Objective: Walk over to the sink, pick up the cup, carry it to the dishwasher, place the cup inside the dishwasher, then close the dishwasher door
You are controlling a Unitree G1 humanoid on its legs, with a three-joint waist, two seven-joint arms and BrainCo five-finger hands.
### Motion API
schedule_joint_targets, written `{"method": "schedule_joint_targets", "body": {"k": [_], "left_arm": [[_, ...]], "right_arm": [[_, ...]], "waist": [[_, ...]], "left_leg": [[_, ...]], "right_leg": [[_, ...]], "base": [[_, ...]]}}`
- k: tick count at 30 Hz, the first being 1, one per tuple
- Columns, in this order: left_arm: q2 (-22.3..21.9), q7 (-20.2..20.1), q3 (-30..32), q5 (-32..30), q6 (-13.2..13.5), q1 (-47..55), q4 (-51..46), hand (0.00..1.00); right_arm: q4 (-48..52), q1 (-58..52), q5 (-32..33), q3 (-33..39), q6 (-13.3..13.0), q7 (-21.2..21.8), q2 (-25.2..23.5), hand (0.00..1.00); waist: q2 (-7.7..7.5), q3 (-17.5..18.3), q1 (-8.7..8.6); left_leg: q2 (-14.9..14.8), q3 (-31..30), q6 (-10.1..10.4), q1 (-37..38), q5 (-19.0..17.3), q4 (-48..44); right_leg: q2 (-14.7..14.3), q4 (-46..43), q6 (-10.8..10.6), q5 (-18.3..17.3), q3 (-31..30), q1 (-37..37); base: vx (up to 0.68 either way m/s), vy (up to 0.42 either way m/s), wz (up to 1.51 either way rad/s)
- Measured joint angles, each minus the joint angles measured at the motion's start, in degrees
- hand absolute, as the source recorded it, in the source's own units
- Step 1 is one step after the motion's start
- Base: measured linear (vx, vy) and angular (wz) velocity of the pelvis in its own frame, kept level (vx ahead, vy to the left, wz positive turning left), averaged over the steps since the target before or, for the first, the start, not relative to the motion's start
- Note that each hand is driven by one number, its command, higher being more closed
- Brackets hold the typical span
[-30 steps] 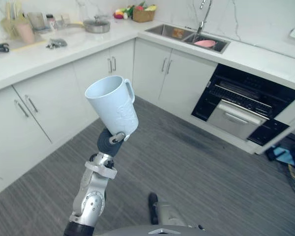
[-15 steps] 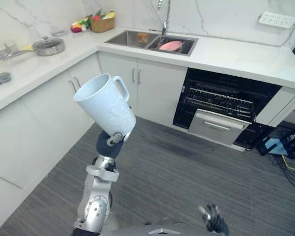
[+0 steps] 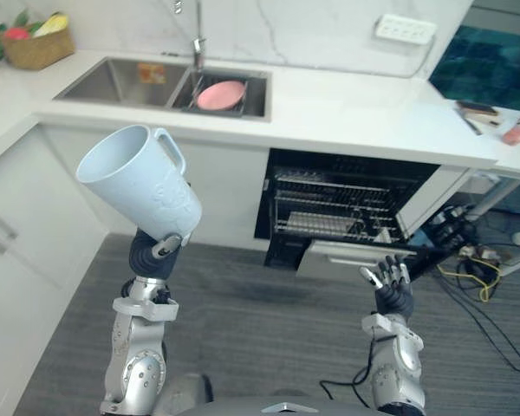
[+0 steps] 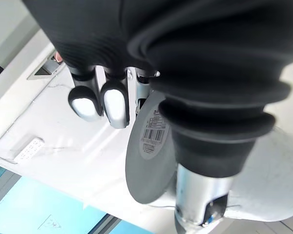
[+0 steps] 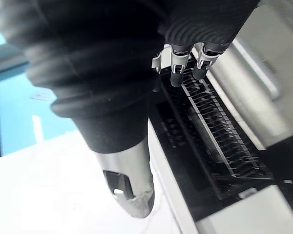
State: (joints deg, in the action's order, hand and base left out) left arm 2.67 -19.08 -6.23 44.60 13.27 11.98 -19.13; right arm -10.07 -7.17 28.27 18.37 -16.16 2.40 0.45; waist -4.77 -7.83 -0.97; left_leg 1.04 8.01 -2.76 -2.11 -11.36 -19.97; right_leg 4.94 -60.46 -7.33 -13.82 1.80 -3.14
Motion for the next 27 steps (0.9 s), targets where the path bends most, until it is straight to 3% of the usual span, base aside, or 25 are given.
{"method": "schedule_joint_targets", "body": {"k": [2,3,5,6,8,9,11,12,13,15,17,18,20,22,23,27], "left_arm": [[0.2,0.2,-1.8,-0.9,-0.7,-0.9,0.0,1.00],[0.6,0.2,-2.8,-1.1,-1.8,-2.1,-0.4,1.00],[1.2,0.1,-2.9,-1.1,-2.5,-2.9,-0.7,1.00],[1.5,0.1,-2.8,-1.0,-2.9,-2.8,-0.8,1.00],[2.4,0.1,-2.9,-1.0,-3.0,-1.9,-1.3,1.00],[1.6,0.1,-3.8,-1.1,-3.1,-1.3,0.4,1.00],[1.7,0.1,-6.7,-1.1,-3.1,-0.5,0.5,1.00],[1.5,0.1,-8.1,-1.1,-3.2,-0.9,0.5,1.00],[0.8,0.1,-9.5,-1.0,-3.6,-1.5,0.5,1.00],[-0.5,0.1,-10.5,-1.0,-4.3,-1.0,0.4,1.00],[-1.0,0.0,-10.4,-1.0,-4.3,-0.5,0.3,1.00],[-1.0,0.1,-9.9,-1.0,-4.3,-0.5,0.3,1.00],[-1.1,0.3,-9.1,-1.0,-4.3,-0.5,0.4,1.00],[-1.2,0.5,-8.7,-1.0,-4.3,-0.6,0.4,1.00],[-1.3,0.7,-7.8,-1.0,-4.4,-0.6,0.4,1.00],[0.7,0.9,-7.0,-0.9,-4.5,-1.7,0.5,1.00]], "right_arm": [[6.2,-1.4,-1.6,0.0,-0.5,-1.4,-0.2,0.00],[11.8,-2.4,-2.7,0.0,-1.1,-2.8,-0.3,0.00],[16.2,-3.7,-4.2,0.2,-1.7,-3.8,-0.3,0.00],[19.0,-4.5,-6.2,0.7,-3.4,-5.8,-0.5,0.00],[21.3,-5.4,-6.4,0.8,-4.4,-7.5,-0.5,0.00],[21.5,-4.8,-6.7,1.1,-4.9,-9.1,1.1,0.00],[24.5,-4.7,-6.7,1.3,-4.7,-11.6,1.1,0.00],[26.5,-4.5,-6.7,1.6,-4.0,-12.8,1.1,0.00],[28.3,-4.5,-6.7,2.2,-3.1,-13.8,1.1,0.00],[31.1,-4.4,-7.4,2.6,-2.6,-14.4,1.0,0.00],[31.6,-4.1,-8.5,2.7,-2.6,-15.0,1.4,0.00],[30.9,-3.9,-8.4,3.1,-2.3,-15.1,1.5,0.00],[27.9,-3.8,-8.4,3.7,-2.1,-15.1,2.7,0.00],[25.6,-3.5,-8.4,5.0,-1.8,-15.3,3.4,0.00],[24.3,-2.7,-8.4,5.8,-1.2,-15.6,3.5,0.00],[24.5,-1.6,-8.5,7.3,0.2,-18.1,3.1,0.00]], "waist": [[2.14,-0.6,-1.46],[3.77,-0.7,-2.88],[4.01,-0.7,-3.80],[3.22,-0.5,-4.18],[0.12,0.7,-4.10],[2.05,0.7,-3.85],[4.55,0.9,-3.85],[5.88,0.8,-3.98],[6.66,0.6,-4.05],[6.97,0.7,-3.77],[6.96,1.6,-3.56],[7.07,2.0,-2.93],[7.52,2.6,-2.86],[8.62,3.3,-3.10],[9.39,3.7,-3.23],[6.61,4.8,-4.64]], "left_leg": [[-1.6,0.3,0.2,4.6,-0.6,3.3],[-3.6,0.5,1.5,8.4,-0.9,5.7],[-4.7,0.5,2.3,11.8,-1.4,7.7],[-5.1,0.3,4.1,15.2,-3.3,8.3],[-3.4,-0.2,5.7,18.1,-7.0,7.7],[-5.7,-0.2,6.6,20.1,-9.9,6.5],[-7.6,-0.1,6.3,19.1,-10.0,1.2],[-9.1,-0.3,6.7,15.2,-9.2,-8.3],[-10.8,-1.0,8.9,9.9,-4.6,-20.3],[-13.4,-0.6,10.4,5.1,-4.5,-30.3],[-13.9,1.3,7.9,3.1,-6.8,-27.5],[-13.4,1.4,6.3,2.6,-7.8,-20.4],[-11.5,-1.8,6.4,2.6,-7.4,-6.4],[-9.7,-5.7,6.9,3.2,-2.2,6.8],[-9.1,-6.3,9.2,4.8,3.9,11.7],[-5.0,-3.6,7.2,7.1,5.1,15.3]], "right_leg": [[1.0,2.5,2.8,-2.8,3.3,-4.4],[0.9,10.1,3.2,-3.3,6.0,-8.2],[0.8,21.2,4.1,-1.8,9.0,-10.2],[0.6,31.3,5.2,3.4,12.0,-10.9],[1.4,37.6,8.5,15.5,13.2,-11.0],[0.1,33.2,11.2,11.3,13.4,-11.0],[-2.0,32.7,9.8,7.0,13.1,-10.3],[-3.0,34.1,10.1,5.8,13.2,-8.8],[-3.9,36.2,10.1,5.4,13.1,-6.1],[-4.9,40.4,10.2,5.2,11.9,-1.2],[-4.9,43.7,10.7,5.5,10.1,1.8],[-4.8,45.0,9.9,6.1,8.0,2.3],[-4.5,46.5,9.3,7.0,5.1,1.9],[-4.2,47.1,8.2,7.7,2.9,1.0],[-4.1,47.3,7.2,7.7,1.2,0.8],[-0.5,51.0,3.5,10.1,-1.0,1.6]], "base": [[0.45,0.052,-0.13],[0.57,-0.001,0.02],[0.59,-0.088,0.01],[0.57,-0.147,0.02],[0.52,-0.149,-0.07],[0.52,-0.154,-0.18],[0.45,-0.155,-0.23],[0.37,-0.161,-0.12],[0.36,-0.147,-0.05],[0.37,-0.069,-0.30],[0.41,-0.009,-0.65],[0.40,0.069,-0.94],[0.33,0.135,-0.88],[0.28,0.197,-0.65],[0.25,0.260,-0.64],[0.15,0.280,-0.30]]}}
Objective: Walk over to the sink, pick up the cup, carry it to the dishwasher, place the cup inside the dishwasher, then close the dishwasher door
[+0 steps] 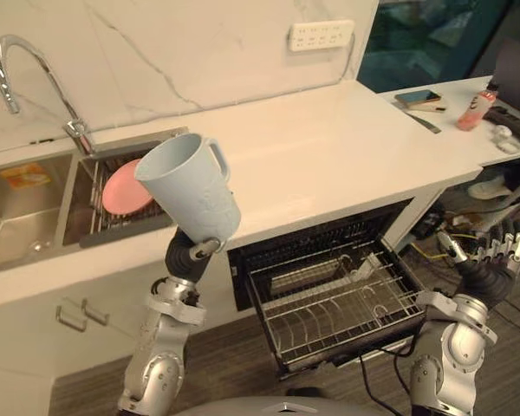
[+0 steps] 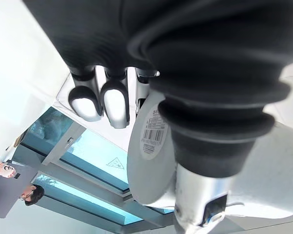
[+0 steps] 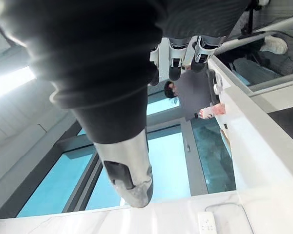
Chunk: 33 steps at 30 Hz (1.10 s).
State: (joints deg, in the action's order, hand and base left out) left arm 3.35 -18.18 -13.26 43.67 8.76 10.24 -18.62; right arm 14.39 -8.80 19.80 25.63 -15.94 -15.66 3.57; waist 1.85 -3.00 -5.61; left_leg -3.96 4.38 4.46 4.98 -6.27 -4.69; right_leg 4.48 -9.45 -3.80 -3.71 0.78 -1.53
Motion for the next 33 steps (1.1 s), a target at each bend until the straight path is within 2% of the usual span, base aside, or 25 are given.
{"method": "schedule_joint_targets", "body": {"k": [2,6,8,9,10,11,12,13,14,15,17,18,19,21,25,30,33], "left_arm": [[0.5,0.4,-0.4,0.0,-0.3,-0.1,0.0,1.00],[0.8,0.7,-0.8,-0.1,-1.5,-0.9,0.0,1.00],[1.2,1.4,-0.3,-0.2,-1.5,-1.5,0.0,1.00],[1.2,1.7,0.1,-0.5,-1.4,-2.3,0.1,1.00],[0.9,1.5,1.2,-1.0,-1.3,-3.6,0.4,1.00],[0.9,1.5,1.8,-1.2,-1.3,-3.9,0.8,1.00],[0.9,1.6,2.6,-1.6,-0.8,-3.5,1.5,1.00],[0.9,1.7,3.8,-2.2,-0.5,-3.2,1.5,1.00],[1.0,2.0,4.1,-2.7,0.1,-3.2,1.5,1.00],[1.2,3.2,4.2,-3.8,1.3,-3.3,1.5,1.00],[1.5,6.3,4.2,-6.5,1.9,-4.0,1.6,1.00],[1.7,8.6,4.3,-8.5,2.1,-5.0,2.7,1.00],[1.7,9.5,4.3,-9.3,2.1,-5.5,3.6,1.00],[0.0,13.4,3.7,-13.9,2.0,-6.0,5.1,1.00],[-0.1,18.7,3.5,-21.3,3.4,-6.4,5.1,1.00],[-0.3,26.4,1.2,-32.9,6.0,-6.6,6.0,1.00],[-0.4,29.4,0.8,-36.4,7.3,-6.9,6.1,1.00]], "right_arm": [[0.8,0.6,-0.3,0.2,0.3,-0.4,-0.6,0.00],[2.5,0.9,-2.2,-1.4,2.4,-0.7,-1.8,0.00],[3.2,1.3,-2.1,-2.8,2.4,0.8,-2.6,0.00],[3.1,1.9,-1.5,-3.0,3.1,2.7,-2.6,0.00],[3.0,2.7,-0.7,-3.5,3.9,4.4,-2.4,0.00],[2.8,2.6,0.1,-3.8,4.3,5.1,-2.3,0.00],[2.3,2.5,1.3,-5.1,5.6,7.8,-2.2,0.00],[2.3,2.6,1.5,-7.2,6.4,10.4,-1.9,0.00],[2.3,2.6,1.9,-8.1,6.6,12.0,-1.7,0.00],[2.3,3.0,2.8,-10.9,7.2,14.5,-1.4,0.00],[2.3,3.9,3.6,-15.2,7.9,18.7,-0.9,0.00],[2.3,5.3,4.2,-17.1,8.3,20.9,-0.6,0.00],[2.3,6.0,4.8,-17.8,8.4,21.6,-0.3,0.00],[2.4,6.9,7.8,-18.8,9.6,24.6,1.5,0.00],[3.2,6.8,11.6,-20.6,10.2,27.6,2.7,0.00],[7.0,6.8,14.0,-27.5,10.1,29.1,2.1,0.00],[8.0,6.8,15.4,-30.0,9.5,29.4,0.7,0.00]], "waist": [[-0.33,0.0,-0.21],[-0.53,-0.3,-0.69],[-1.08,-0.8,-0.57],[-0.05,-1.6,-0.07],[0.67,-3.1,0.00],[0.49,-3.4,-0.14],[0.93,-3.5,-0.09],[1.39,-3.6,0.63],[1.30,-3.5,0.91],[0.49,-3.0,1.50],[-1.98,-2.1,2.80],[-3.03,-2.2,3.10],[-3.19,-2.1,3.29],[-2.07,-2.0,3.30],[-1.94,-1.8,2.93],[-1.94,-1.9,3.03],[-2.01,-1.9,2.86]], "left_leg": [[0.7,0.7,-0.2,0.5,-0.1,0.0],[1.2,5.5,-3.3,1.6,-2.0,0.0],[1.7,8.4,-4.1,1.5,-2.5,-0.9],[0.8,10.0,-4.9,1.1,-2.9,-1.7],[0.4,11.8,-5.6,1.6,-2.8,-0.9],[0.6,12.4,-5.9,1.9,-2.7,-1.1],[0.1,13.8,-6.2,2.0,-2.9,-1.2],[-0.8,15.4,-6.0,1.9,-2.9,-1.3],[-1.0,16.2,-5.8,1.6,-2.8,-1.3],[-1.1,17.0,-5.3,0.7,-2.6,-1.4],[-0.5,18.4,-4.5,-1.5,-2.1,-2.8],[0.0,19.0,-3.9,-2.5,-1.8,-3.5],[0.2,19.1,-3.7,-2.8,-1.5,-3.6],[-0.7,18.6,-2.8,-2.6,-0.9,-3.6],[-0.7,17.4,-2.4,-1.5,1.6,0.0],[0.7,16.8,-3.6,-0.6,6.0,6.3],[2.4,16.0,-4.7,0.1,7.7,9.3]], "right_leg": [[0.5,1.2,-0.9,1.5,-0.8,0.5],[0.4,1.3,-2.9,4.4,-3.2,-1.5],[0.6,0.6,-3.7,6.6,0.2,-3.5],[-0.1,2.4,-4.8,10.5,3.7,-4.4],[1.6,-4.4,-0.2,6.7,9.0,-4.9],[3.2,-9.4,1.9,3.4,11.3,-5.2],[4.8,-15.3,2.1,-1.2,13.8,-4.4],[5.4,-16.1,0.7,-3.8,15.3,-2.3],[5.5,-15.2,0.1,-4.6,15.8,-1.1],[5.5,-11.3,-0.3,-5.0,15.8,1.1],[5.3,-1.5,-1.5,0.1,15.8,5.9],[5.1,5.5,-2.0,0.3,15.6,8.5],[5.1,7.1,-2.2,0.4,15.7,9.0],[3.9,8.3,-2.4,0.5,15.6,9.8],[3.1,8.3,-2.6,0.9,15.5,9.8],[3.1,8.7,-2.3,3.3,15.6,8.4],[4.1,8.6,-2.2,3.8,15.7,8.4]], "base": [[0.03,0.149,-0.30],[-0.03,0.125,-0.62],[-0.16,0.084,-0.98],[-0.19,0.059,-1.11],[-0.22,0.071,-0.87],[-0.20,0.073,-0.64],[-0.21,0.071,-0.60],[-0.14,0.027,-0.68],[-0.11,-0.038,-0.71],[-0.05,-0.106,-0.63],[-0.04,-0.171,-0.54],[-0.04,-0.189,-0.27],[-0.05,-0.227,-0.18],[-0.07,-0.192,-0.05],[-0.08,-0.082,0.06],[-0.09,0.018,0.08],[-0.10,0.094,0.20]]}}
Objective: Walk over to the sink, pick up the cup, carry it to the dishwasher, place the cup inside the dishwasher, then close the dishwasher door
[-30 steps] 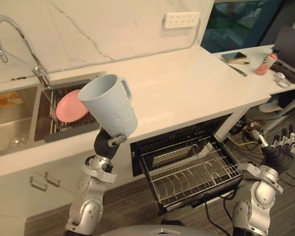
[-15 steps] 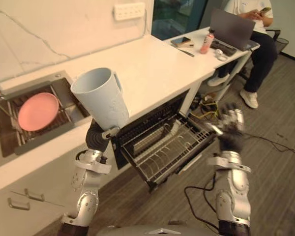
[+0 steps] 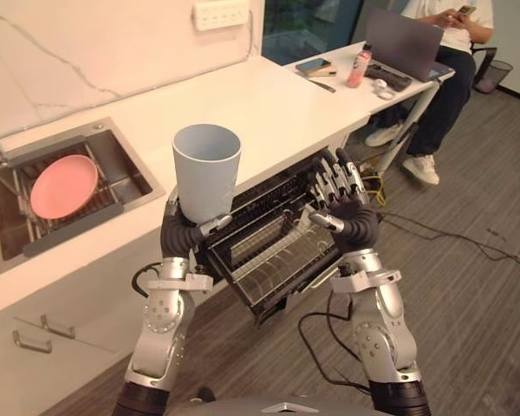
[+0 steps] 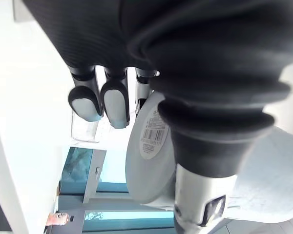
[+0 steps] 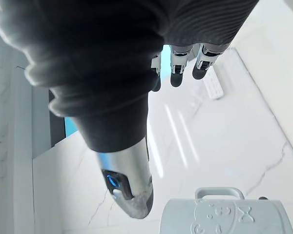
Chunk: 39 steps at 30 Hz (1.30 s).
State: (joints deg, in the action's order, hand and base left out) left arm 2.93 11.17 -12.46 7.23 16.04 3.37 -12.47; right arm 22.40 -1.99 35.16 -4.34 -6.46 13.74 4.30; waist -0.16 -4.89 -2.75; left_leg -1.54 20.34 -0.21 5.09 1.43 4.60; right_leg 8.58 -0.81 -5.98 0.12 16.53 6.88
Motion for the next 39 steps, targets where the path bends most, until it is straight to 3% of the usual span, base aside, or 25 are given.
{"method": "schedule_joint_targets", "body": {"k": [6,18,28,39], "left_arm": [[0.2,2.8,-1.3,-4.2,1.6,-0.5,2.4,1.00],[0.5,7.5,-5.2,-11.5,2.2,-1.8,4.8,1.00],[1.2,8.1,-8.7,-13.1,2.6,-2.2,7.0,1.00],[1.6,8.0,-10.5,-14.9,2.7,-2.1,9.1,1.00]], "right_arm": [[0.0,0.0,1.0,-5.1,0.0,-0.7,-1.8,0.00],[-1.2,0.4,0.2,-9.7,-0.2,-9.2,-1.6,0.00],[-1.2,0.6,-1.8,-12.1,-0.7,-9.4,-1.6,0.00],[-1.3,2.4,-1.9,-13.6,0.6,-9.3,-1.6,0.00]], "waist": [[-0.06,-0.1,-0.25],[1.16,0.6,-1.97],[1.18,1.5,-2.11],[0.39,3.0,-2.13]], "left_leg": [[2.1,-0.1,-0.9,-0.3,0.1,0.3],[2.5,-0.7,-1.8,-2.2,2.8,0.4],[2.3,-1.4,-1.8,-3.0,3.9,0.4],[2.2,-1.4,-2.1,-3.0,4.2,0.4]], "right_leg": [[1.9,0.0,-0.2,0.1,0.0,-0.2],[2.1,-0.5,-0.7,-0.3,0.3,-2.4],[2.0,-0.6,-0.2,-0.2,0.1,-3.1],[1.9,-0.4,-0.3,0.4,-0.1,-3.0]], "base": [[-0.07,0.075,0.03],[-0.05,0.007,0.02],[-0.04,0.013,0.04],[0.00,0.000,0.00]]}}
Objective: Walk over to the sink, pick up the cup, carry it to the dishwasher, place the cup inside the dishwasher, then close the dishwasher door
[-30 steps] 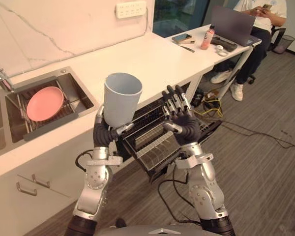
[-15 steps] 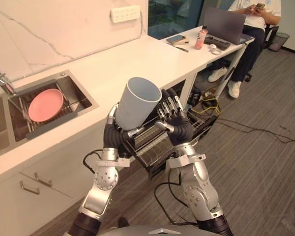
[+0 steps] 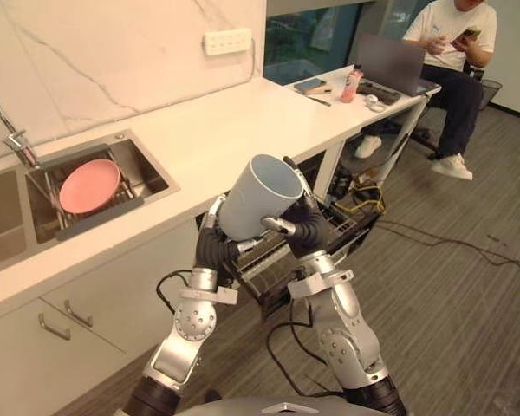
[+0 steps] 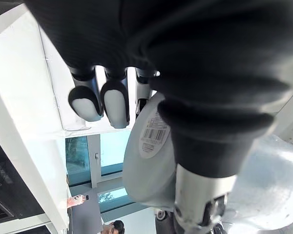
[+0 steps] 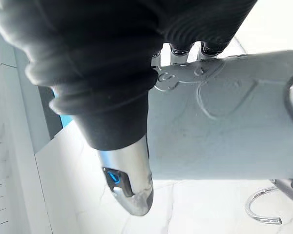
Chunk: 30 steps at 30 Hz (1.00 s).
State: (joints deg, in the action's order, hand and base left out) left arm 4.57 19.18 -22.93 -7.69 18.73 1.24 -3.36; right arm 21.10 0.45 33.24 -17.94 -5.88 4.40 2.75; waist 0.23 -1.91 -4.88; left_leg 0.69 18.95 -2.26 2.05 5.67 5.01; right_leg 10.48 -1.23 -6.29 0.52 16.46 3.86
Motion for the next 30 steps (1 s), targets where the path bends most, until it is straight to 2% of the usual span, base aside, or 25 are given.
{"method": "schedule_joint_targets", "body": {"k": [8,9,18,26,27,30], "left_arm": [[0.3,-1.1,-0.8,-1.3,0.0,0.0,0.0,1.00],[0.6,-1.1,-1.1,-1.5,0.0,0.0,0.0,1.00],[2.2,-0.6,-1.8,-1.8,0.0,0.1,0.6,1.00],[2.2,0.4,-2.0,-2.8,0.0,0.1,0.6,1.00],[2.2,0.6,-2.0,-2.8,0.0,0.1,0.6,0.00],[2.2,0.6,-2.1,-2.8,0.1,0.1,0.6,0.00]], "right_arm": [[0.0,0.1,-0.3,0.0,0.1,-1.3,0.0,0.00],[0.0,0.1,-1.0,0.1,0.2,-1.4,0.0,1.00],[0.0,0.1,-1.7,0.3,2.7,-1.4,0.1,1.00],[-0.1,0.1,-2.1,0.2,2.3,-2.0,0.1,1.00],[-0.1,0.1,-2.2,0.3,2.1,-2.2,0.1,1.00],[-0.7,0.1,-3.9,0.5,1.7,-4.1,0.1,1.00]], "waist": [[-0.05,0.0,0.06],[-0.08,0.1,0.06],[-0.86,0.7,-0.02],[-1.02,0.8,-0.11],[-1.03,0.8,-0.14],[-1.13,0.9,-0.16]], "left_leg": [[0.0,0.0,0.0,0.0,0.1,0.0],[0.0,0.0,0.0,0.0,0.1,0.0],[-0.1,0.0,0.0,0.0,0.2,0.0],[-0.2,0.0,0.1,0.0,0.2,0.0],[-0.2,0.0,0.1,0.0,0.2,0.0],[-0.1,0.0,0.1,0.0,0.2,0.0]], "right_leg": [[-0.1,0.0,0.0,0.0,0.0,0.0],[-0.1,0.0,0.0,0.1,0.0,0.0],[-0.2,0.1,0.1,0.1,0.0,0.0],[-0.2,0.0,0.1,0.1,-0.1,0.0],[-0.2,0.1,0.1,0.1,-0.1,0.0],[-0.2,0.1,0.1,0.1,-0.1,0.0]], "base": [[0.00,0.000,0.00],[0.00,0.000,0.00],[0.00,0.000,0.00],[0.00,0.000,0.00],[0.00,0.000,0.00],[0.00,0.000,0.00]]}}
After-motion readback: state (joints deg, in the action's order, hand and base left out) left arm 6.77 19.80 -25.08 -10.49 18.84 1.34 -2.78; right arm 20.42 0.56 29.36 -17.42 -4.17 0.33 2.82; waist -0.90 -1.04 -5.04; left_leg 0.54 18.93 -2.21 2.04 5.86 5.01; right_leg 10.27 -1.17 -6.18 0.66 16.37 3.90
